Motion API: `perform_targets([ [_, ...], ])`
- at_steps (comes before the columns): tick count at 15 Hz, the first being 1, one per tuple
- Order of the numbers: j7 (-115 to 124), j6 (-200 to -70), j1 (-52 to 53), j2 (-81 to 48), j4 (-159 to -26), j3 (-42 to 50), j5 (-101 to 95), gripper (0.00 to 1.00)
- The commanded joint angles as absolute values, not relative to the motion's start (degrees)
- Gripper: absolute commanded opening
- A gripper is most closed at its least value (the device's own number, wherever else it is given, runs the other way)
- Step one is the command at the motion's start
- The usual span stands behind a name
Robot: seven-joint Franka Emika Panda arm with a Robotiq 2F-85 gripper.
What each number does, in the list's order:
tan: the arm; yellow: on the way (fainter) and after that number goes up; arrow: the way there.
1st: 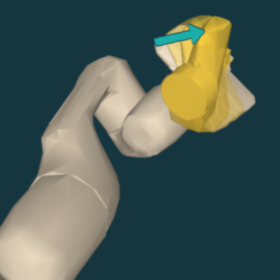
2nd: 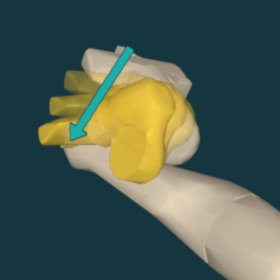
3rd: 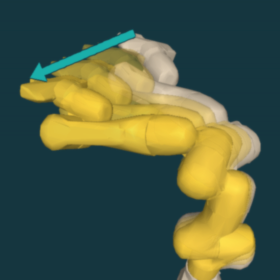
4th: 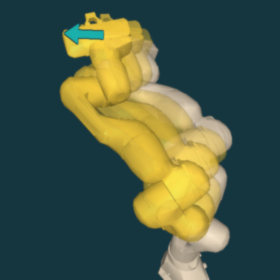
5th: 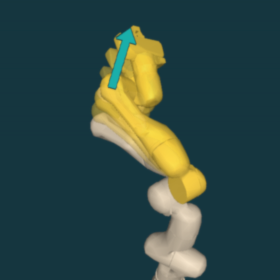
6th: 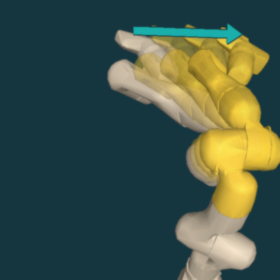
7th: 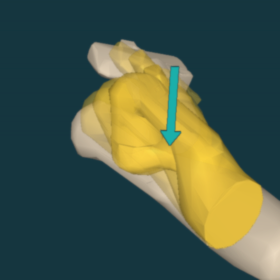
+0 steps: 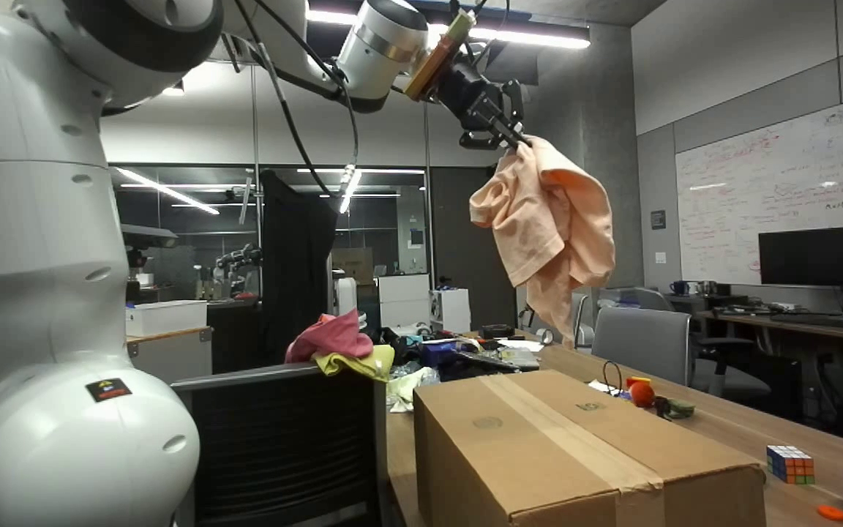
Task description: Put the shirts on top of the box.
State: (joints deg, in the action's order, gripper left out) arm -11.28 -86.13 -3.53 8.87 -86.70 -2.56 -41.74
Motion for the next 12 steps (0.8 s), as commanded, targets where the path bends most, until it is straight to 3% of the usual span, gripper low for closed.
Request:
perform_targets([
  [1, -15.0, -81.9, -2.9, 3.0, -76.9, -1.2, -43.1, 0.34],
  [3, -17.4, -82.2, -2.8, 2.5, -76.0, -0.7, -43.7, 0.37],
  [9, -22.7, -83.9, -2.7, 4.3, -77.7, 0.1, -44.6, 0.83],
  [12, -24.8, -87.4, -2.4, 9.2, -85.0, -1.4, -43.7, 1.00],
])
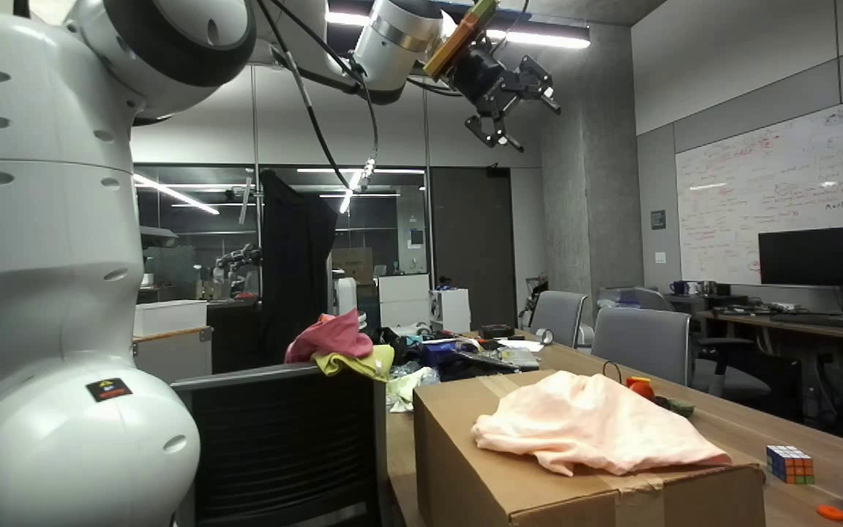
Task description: Put the shirts on top of the box.
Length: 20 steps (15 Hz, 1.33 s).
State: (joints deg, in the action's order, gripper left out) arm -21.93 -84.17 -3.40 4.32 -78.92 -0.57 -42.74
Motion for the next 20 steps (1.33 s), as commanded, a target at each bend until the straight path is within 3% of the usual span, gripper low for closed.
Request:
perform_targets([
  [1, -25.4, -88.4, -1.7, 11.4, -88.4, -2.0, -43.0, 1.00],
  [7, -28.0, -89.1, 6.9, 21.3, -106.3, -6.5, -40.5, 1.00],
  [12, -24.5, -94.1, 14.7, 21.5, -116.3, -12.4, -42.4, 1.00],
  [20, 3.3, -105.0, 15.7, 16.9, -116.7, -17.2, -38.3, 1.00],
])
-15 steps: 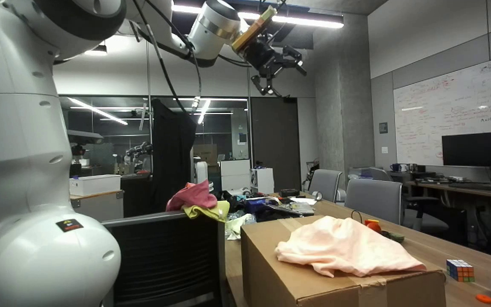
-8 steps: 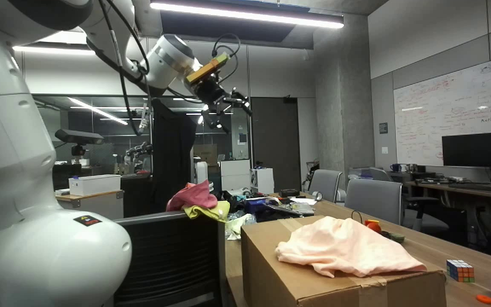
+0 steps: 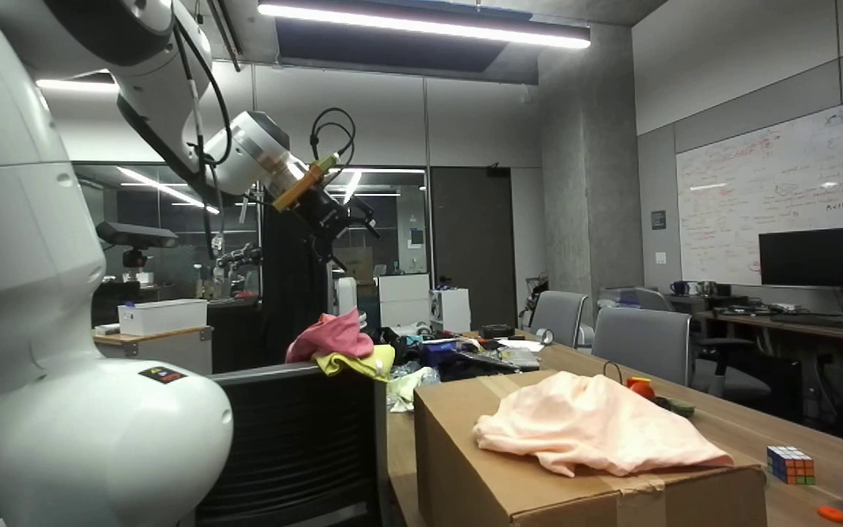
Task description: Put the shirts on top of the box.
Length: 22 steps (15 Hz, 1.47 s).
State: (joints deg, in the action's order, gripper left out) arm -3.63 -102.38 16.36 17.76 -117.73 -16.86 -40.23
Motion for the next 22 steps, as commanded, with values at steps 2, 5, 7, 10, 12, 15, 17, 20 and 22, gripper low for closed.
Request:
perform_targets([
  [2, 7.8, -107.2, 15.3, 16.2, -116.8, -16.7, -35.9, 1.00],
  [5, 10.2, -112.7, 15.0, 15.6, -117.6, -15.6, -29.4, 1.00],
  [7, 9.2, -117.6, 14.7, 14.4, -118.2, -14.7, -24.2, 1.00],
  [10, 7.9, -122.8, 14.3, 12.3, -119.2, -14.0, -18.1, 1.00],
  [12, 7.7, -124.6, 13.9, 10.7, -119.9, -14.0, -16.2, 1.00],
  [15, 8.9, -125.1, 13.4, 8.5, -121.0, -14.5, -16.0, 1.00],
  [17, 9.3, -124.6, 13.4, 7.0, -121.6, -14.6, -16.7, 1.00],
  [20, 9.2, -124.2, 13.6, 5.0, -122.2, -14.5, -17.0, 1.00],
  [22, 9.0, -123.9, 13.7, 4.1, -122.4, -14.5, -17.2, 1.00],
])
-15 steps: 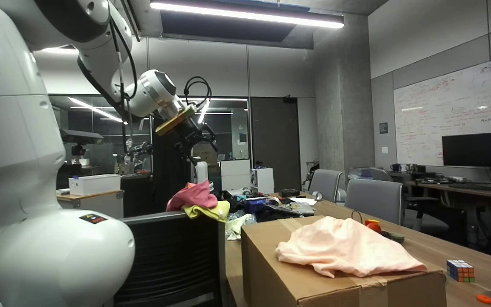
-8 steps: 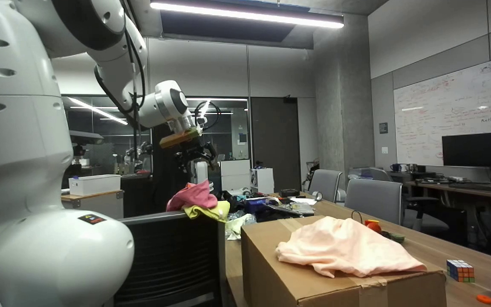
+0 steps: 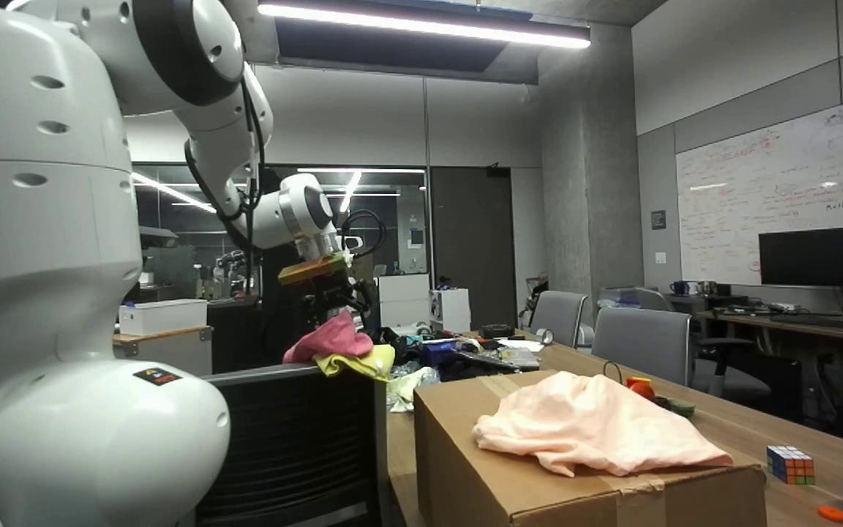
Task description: Put the shirts on top of the box.
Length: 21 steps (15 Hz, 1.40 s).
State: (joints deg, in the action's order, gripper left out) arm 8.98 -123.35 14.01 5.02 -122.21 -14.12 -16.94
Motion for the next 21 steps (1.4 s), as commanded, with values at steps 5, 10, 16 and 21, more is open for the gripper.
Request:
perform_targets([
  [5, 8.5, -123.6, 13.9, 3.9, -122.6, -14.7, -17.8, 0.49],
  [10, 7.8, -123.5, 14.1, 4.5, -122.8, -15.2, -17.9, 0.13],
  [16, 6.0, -121.9, 14.6, 5.1, -122.8, -15.9, -22.2, 0.04],
  [21, 2.5, -118.4, 15.9, 6.7, -123.0, -17.9, -29.1, 0.04],
])
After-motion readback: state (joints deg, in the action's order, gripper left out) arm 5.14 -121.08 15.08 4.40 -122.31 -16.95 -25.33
